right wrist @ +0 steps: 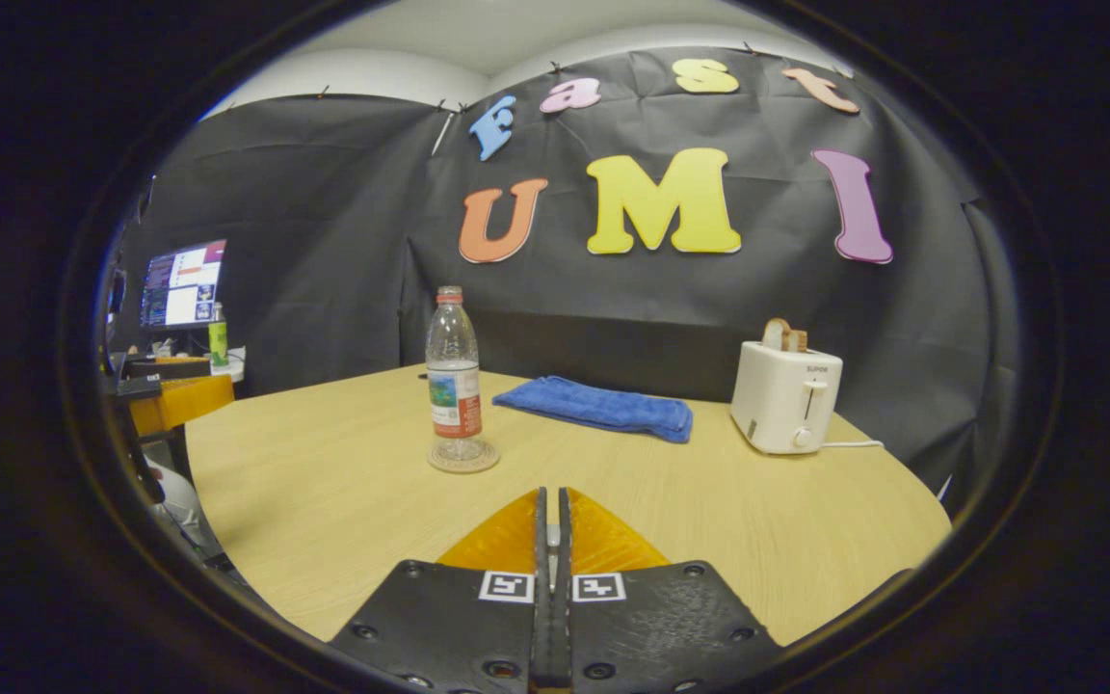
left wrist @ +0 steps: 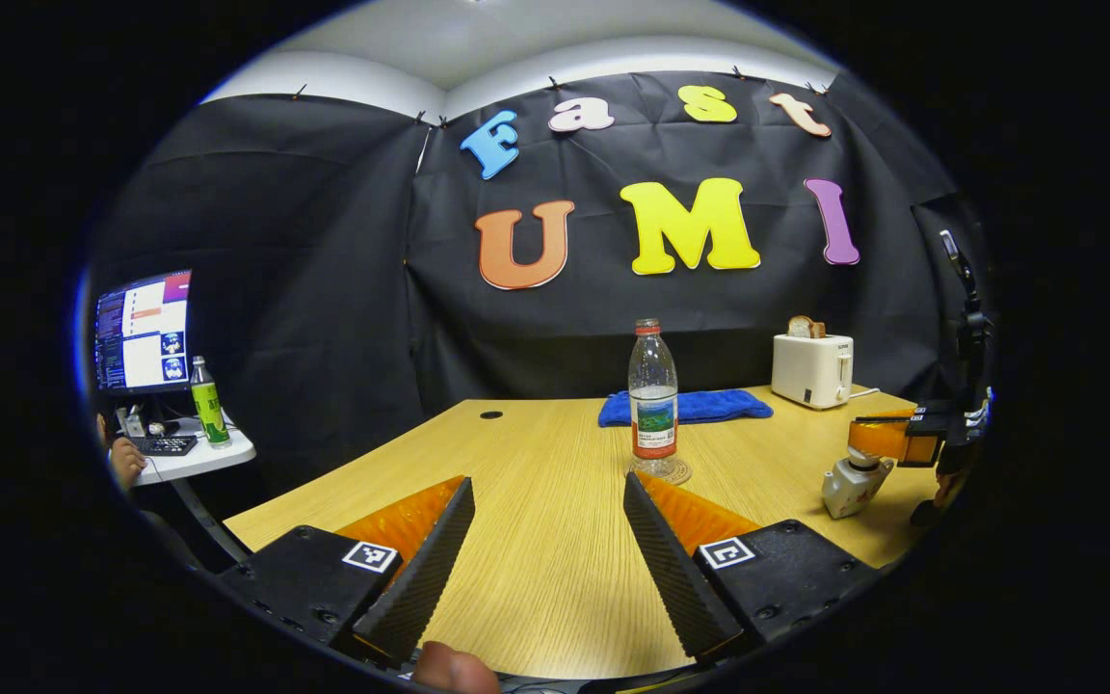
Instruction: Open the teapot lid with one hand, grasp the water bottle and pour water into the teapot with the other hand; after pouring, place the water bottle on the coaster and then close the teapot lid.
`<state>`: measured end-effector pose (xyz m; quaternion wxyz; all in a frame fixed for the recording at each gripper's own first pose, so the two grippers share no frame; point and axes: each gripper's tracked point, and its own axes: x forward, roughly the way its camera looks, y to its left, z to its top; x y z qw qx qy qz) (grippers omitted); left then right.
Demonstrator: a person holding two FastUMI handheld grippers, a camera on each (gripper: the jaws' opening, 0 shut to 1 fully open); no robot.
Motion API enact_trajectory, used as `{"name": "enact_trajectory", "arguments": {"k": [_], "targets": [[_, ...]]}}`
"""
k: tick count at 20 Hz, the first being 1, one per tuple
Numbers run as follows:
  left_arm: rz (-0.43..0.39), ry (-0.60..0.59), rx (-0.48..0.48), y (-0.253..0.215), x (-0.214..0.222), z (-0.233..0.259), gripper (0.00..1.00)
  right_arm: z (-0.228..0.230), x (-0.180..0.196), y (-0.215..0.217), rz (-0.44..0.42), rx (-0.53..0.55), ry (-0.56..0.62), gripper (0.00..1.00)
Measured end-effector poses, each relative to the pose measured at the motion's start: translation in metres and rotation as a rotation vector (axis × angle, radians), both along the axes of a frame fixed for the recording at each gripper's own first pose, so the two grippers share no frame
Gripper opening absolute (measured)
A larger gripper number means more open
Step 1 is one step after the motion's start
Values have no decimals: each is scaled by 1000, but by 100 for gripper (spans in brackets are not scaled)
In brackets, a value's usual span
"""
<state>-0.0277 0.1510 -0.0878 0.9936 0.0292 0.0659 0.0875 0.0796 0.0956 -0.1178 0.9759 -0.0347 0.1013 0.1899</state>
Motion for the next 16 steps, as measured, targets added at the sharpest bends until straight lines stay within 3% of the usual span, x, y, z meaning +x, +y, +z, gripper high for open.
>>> {"name": "enact_trajectory", "arguments": {"k": [16], "targets": [[-24, -24, -7, -23, 6, 16, 98, -13, -4, -2, -10, -8, -11, 3]]}}
